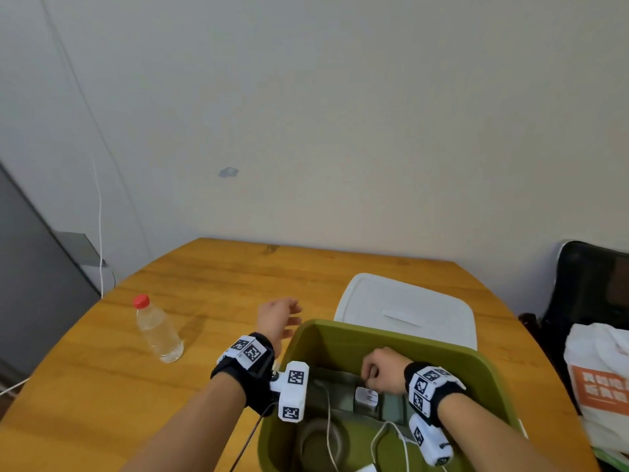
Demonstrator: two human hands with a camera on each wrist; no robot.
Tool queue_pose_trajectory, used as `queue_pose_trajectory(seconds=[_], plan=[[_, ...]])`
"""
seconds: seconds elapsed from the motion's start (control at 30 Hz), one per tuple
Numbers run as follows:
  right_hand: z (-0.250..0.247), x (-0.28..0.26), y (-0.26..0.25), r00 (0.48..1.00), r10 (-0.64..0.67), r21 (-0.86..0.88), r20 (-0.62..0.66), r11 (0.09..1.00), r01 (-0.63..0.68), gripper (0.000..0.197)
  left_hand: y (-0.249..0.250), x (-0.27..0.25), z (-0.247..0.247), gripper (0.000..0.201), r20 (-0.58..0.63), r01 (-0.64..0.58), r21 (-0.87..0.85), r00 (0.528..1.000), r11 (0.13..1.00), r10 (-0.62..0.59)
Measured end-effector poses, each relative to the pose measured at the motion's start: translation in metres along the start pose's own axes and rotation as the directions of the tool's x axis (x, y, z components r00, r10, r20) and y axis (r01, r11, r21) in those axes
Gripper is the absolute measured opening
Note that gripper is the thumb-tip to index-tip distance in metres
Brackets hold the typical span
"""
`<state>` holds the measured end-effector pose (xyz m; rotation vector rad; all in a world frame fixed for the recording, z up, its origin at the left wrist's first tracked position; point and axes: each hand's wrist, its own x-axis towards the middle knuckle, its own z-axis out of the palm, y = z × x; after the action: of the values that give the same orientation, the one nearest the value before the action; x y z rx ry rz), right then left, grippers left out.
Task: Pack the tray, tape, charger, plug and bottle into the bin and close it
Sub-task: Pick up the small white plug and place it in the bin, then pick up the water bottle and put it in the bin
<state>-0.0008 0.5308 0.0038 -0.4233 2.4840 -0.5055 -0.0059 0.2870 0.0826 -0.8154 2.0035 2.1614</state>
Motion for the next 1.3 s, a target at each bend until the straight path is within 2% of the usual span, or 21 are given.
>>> queue_pose_trajectory(seconds=[0.07, 0.17, 0.23, 0.3, 0.37, 0.47, 0.57, 0.7, 0.77, 0.87, 0.97, 1.07, 1.13, 1.23, 1.3], plan=[[-0.011, -0.003, -0.007, 1.000, -0.020, 0.026, -0.012, 0.999, 0.020, 0.014, 0.004, 0.014, -0.017, 0.015, -0.142, -0.114, 0.039, 0.983, 0.993, 0.119], [-0.027, -0.011, -0.027, 0.998, -0.057, 0.051, -0.040, 0.997, 0.059, 0.014, 0.016, 0.035, -0.049, 0.015, -0.302, -0.204, 0.235, 0.914, 0.950, 0.271], [-0.036, -0.016, -0.041, 0.993, -0.090, 0.084, -0.071, 0.992, 0.095, 0.016, 0.026, 0.049, -0.075, 0.021, -0.341, -0.199, 0.407, 0.873, 0.892, 0.350], [-0.044, -0.019, -0.057, 0.986, -0.111, 0.128, -0.122, 0.984, 0.126, 0.019, 0.038, 0.062, -0.102, 0.032, -0.340, -0.114, 0.613, 0.855, 0.782, 0.391], [-0.050, -0.021, -0.071, 0.975, -0.125, 0.160, -0.183, 0.975, 0.155, 0.020, 0.050, 0.070, -0.127, 0.045, -0.353, 0.002, 0.732, 0.856, 0.681, 0.377], [-0.055, -0.023, -0.094, 0.956, -0.149, 0.170, -0.254, 0.966, 0.196, 0.020, 0.060, 0.086, -0.165, 0.060, -0.377, 0.136, 0.795, 0.874, 0.592, 0.306], [-0.058, -0.025, -0.113, 0.948, -0.173, 0.152, -0.269, 0.964, 0.219, 0.019, 0.056, 0.102, -0.197, 0.060, -0.412, 0.269, 0.825, 0.888, 0.497, 0.205], [-0.056, -0.023, -0.133, 0.941, -0.180, 0.087, -0.288, 0.973, 0.213, 0.019, 0.045, 0.112, -0.216, 0.053, -0.415, 0.306, 0.829, 0.898, 0.468, 0.149], [-0.056, -0.019, -0.144, 0.940, -0.179, 0.062, -0.290, 0.977, 0.205, 0.019, 0.042, 0.116, -0.219, 0.052, -0.432, 0.329, 0.829, 0.890, 0.452, 0.145], [-0.056, -0.014, -0.164, 0.943, -0.185, 0.039, -0.278, 0.978, 0.204, 0.017, 0.043, 0.119, -0.222, 0.040, -0.439, 0.336, 0.839, 0.883, 0.429, 0.167], [-0.055, -0.006, -0.185, 0.938, -0.195, 0.003, -0.285, 0.979, 0.205, 0.016, 0.040, 0.126, -0.230, 0.039, -0.407, 0.267, 0.837, 0.887, 0.478, 0.219], [-0.053, 0.003, -0.199, 0.931, -0.214, -0.033, -0.297, 0.976, 0.214, 0.015, 0.045, 0.125, -0.235, 0.045, -0.331, 0.178, 0.839, 0.917, 0.513, 0.224], [-0.053, 0.007, -0.206, 0.929, -0.214, -0.032, -0.303, 0.976, 0.214, 0.015, 0.048, 0.123, -0.233, 0.043, -0.261, 0.113, 0.863, 0.934, 0.493, 0.243], [-0.055, 0.010, -0.215, 0.916, -0.217, -0.014, -0.337, 0.974, 0.225, 0.013, 0.054, 0.118, -0.225, 0.041, -0.132, -0.045, 0.880, 0.934, 0.474, 0.333], [-0.058, 0.011, -0.217, 0.887, -0.222, 0.021, -0.404, 0.967, 0.252, 0.011, 0.069, 0.103, -0.212, 0.035, -0.014, -0.202, 0.867, 0.904, 0.456, 0.427]])
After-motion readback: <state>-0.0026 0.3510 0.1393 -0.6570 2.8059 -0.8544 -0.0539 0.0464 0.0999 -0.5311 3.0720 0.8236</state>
